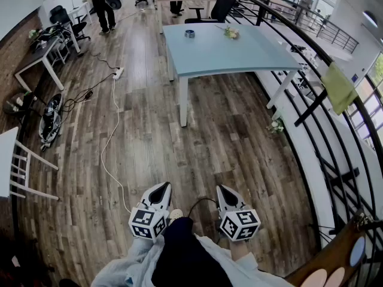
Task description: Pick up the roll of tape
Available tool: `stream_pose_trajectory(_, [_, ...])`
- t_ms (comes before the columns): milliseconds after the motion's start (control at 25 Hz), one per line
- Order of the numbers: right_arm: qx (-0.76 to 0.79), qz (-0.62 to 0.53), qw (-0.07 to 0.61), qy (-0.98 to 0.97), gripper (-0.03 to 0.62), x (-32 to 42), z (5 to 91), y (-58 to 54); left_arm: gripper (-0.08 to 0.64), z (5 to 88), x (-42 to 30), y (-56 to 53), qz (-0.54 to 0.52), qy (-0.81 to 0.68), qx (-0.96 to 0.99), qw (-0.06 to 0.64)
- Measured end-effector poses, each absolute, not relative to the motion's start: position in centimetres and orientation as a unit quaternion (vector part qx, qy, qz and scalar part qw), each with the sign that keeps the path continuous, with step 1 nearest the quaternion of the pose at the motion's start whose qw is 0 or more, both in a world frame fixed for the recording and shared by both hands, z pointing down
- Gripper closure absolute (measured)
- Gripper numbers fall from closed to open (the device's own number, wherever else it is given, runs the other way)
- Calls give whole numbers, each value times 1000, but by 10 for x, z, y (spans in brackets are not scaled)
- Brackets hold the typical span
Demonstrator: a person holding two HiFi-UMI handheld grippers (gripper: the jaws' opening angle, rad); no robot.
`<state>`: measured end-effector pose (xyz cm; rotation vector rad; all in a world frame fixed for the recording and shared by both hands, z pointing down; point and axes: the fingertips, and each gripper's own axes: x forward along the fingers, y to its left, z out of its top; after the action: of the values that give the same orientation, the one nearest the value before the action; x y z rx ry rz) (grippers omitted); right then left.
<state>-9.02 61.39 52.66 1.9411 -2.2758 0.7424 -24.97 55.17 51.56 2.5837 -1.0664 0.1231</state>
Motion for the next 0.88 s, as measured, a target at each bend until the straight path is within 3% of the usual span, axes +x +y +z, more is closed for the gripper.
stream_pose_trajectory(240, [646,218,6,-732,584,-89,517,656,543,507,-255,594,33,-385,908,161])
stream_pose_trajectory(560, [648,214,27,-731,584,-83,524,676,543,508,-256,619,35,-394,905,159])
stream_pose_trajectory(880, [649,226,24,-727,584,-79,531,643,543,514,-253,586,45,-398,902,161])
